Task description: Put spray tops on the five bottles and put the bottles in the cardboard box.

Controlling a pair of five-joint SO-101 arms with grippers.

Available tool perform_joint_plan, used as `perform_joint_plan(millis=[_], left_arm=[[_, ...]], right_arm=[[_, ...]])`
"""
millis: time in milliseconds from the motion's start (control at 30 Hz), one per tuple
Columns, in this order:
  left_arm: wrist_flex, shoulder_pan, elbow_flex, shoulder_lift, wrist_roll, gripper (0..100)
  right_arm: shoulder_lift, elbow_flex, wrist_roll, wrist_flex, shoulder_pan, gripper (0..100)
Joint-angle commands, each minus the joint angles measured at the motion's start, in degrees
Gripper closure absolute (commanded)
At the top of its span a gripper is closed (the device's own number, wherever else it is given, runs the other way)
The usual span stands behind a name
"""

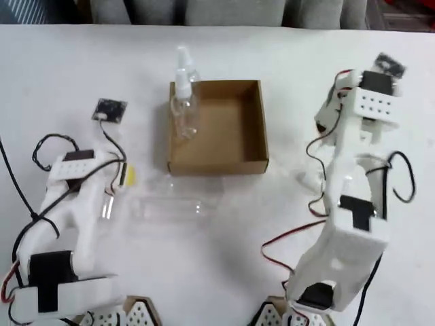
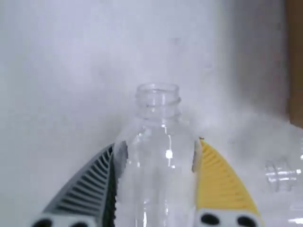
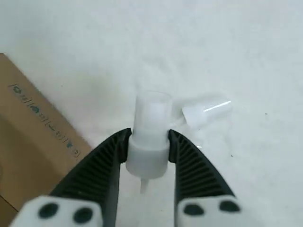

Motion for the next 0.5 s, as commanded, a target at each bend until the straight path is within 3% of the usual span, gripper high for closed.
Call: perform_joint_plan(millis=[0,233,467], left_arm=[[4.7,1.0,-4.8,-11.6,4.1,98],[10.5,1.0,-4.7,-32.9,6.2,98],[11.7,4.5,-0.3,-48.8,9.5,98]], right_arm=[[-9.0,-2.6,2.6,3.3,1.6,98.1],[-18.2,6.6,5.8,4.0,1.7,98.1],[-30.8,27.1,5.9,-8.1,1.7,98.1]])
